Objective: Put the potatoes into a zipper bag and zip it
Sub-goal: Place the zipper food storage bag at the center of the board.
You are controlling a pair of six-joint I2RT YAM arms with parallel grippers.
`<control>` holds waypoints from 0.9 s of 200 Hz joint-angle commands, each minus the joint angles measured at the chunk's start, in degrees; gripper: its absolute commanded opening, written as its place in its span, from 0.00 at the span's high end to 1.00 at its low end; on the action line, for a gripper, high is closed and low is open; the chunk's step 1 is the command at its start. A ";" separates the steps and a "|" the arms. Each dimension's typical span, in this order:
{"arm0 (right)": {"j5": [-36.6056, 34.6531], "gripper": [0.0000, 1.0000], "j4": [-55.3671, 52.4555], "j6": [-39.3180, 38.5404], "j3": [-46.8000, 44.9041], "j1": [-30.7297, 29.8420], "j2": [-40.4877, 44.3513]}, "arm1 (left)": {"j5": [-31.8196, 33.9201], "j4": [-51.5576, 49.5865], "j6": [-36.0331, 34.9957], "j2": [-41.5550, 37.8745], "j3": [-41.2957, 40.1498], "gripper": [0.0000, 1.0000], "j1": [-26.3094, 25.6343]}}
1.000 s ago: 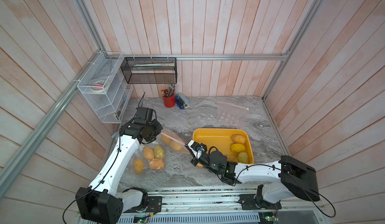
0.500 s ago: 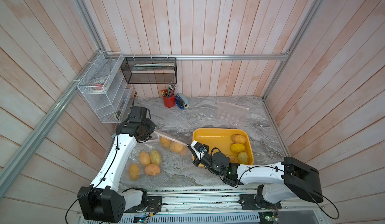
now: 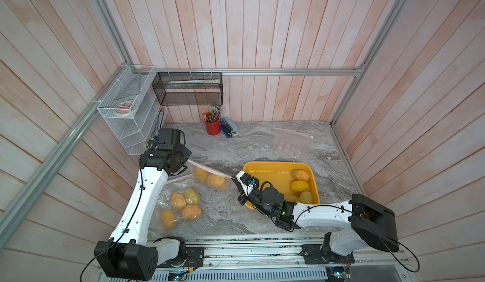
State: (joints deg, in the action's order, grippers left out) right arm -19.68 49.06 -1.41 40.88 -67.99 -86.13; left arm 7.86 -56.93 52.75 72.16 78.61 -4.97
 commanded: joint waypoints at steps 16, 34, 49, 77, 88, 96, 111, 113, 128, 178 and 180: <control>4.68 1.00 -7.16 12.34 7.27 8.01 -4.19 | 5.02 -0.47 1.92 6.21 4.75 1.00 0.86; 8.41 1.00 -11.49 15.67 11.81 11.95 -7.75 | 5.31 -0.29 2.33 10.86 6.41 1.00 0.84; 12.13 1.00 -14.50 17.31 15.02 14.90 -10.80 | 5.41 -0.13 2.62 14.51 7.88 1.00 0.84; 15.53 1.00 -20.32 17.60 20.73 18.48 -15.69 | 4.20 0.76 2.03 20.71 9.51 1.00 0.84; 15.06 1.00 -22.25 17.70 22.23 19.13 -16.67 | 4.11 0.45 1.83 22.84 10.25 1.00 0.84; 15.01 1.00 -23.15 18.28 22.87 19.63 -17.30 | 4.34 -0.03 1.91 24.34 10.84 1.00 0.84; 15.96 1.00 -24.72 19.62 23.92 20.66 -18.85 | 4.66 -0.80 2.18 27.07 11.60 1.00 0.84; 16.09 1.00 -24.89 19.85 24.12 20.80 -19.09 | 4.59 -0.75 2.18 27.46 11.69 1.00 0.84; 17.79 1.00 -26.63 20.29 25.71 21.53 -20.98 | 3.64 -0.78 1.17 30.06 13.15 1.00 0.84; 18.19 1.00 -30.28 18.84 29.21 21.89 -24.48 | 4.34 -2.22 -1.16 31.65 16.01 0.78 0.33; 18.21 1.00 -30.50 18.78 29.48 21.92 -24.51 | 4.77 -2.29 -1.12 31.27 16.02 0.75 0.27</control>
State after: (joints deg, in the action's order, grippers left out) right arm -1.87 22.98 17.61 68.31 -46.41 -109.36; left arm 10.31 -57.28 53.36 104.77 92.49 -4.73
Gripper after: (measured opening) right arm 0.040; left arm 0.142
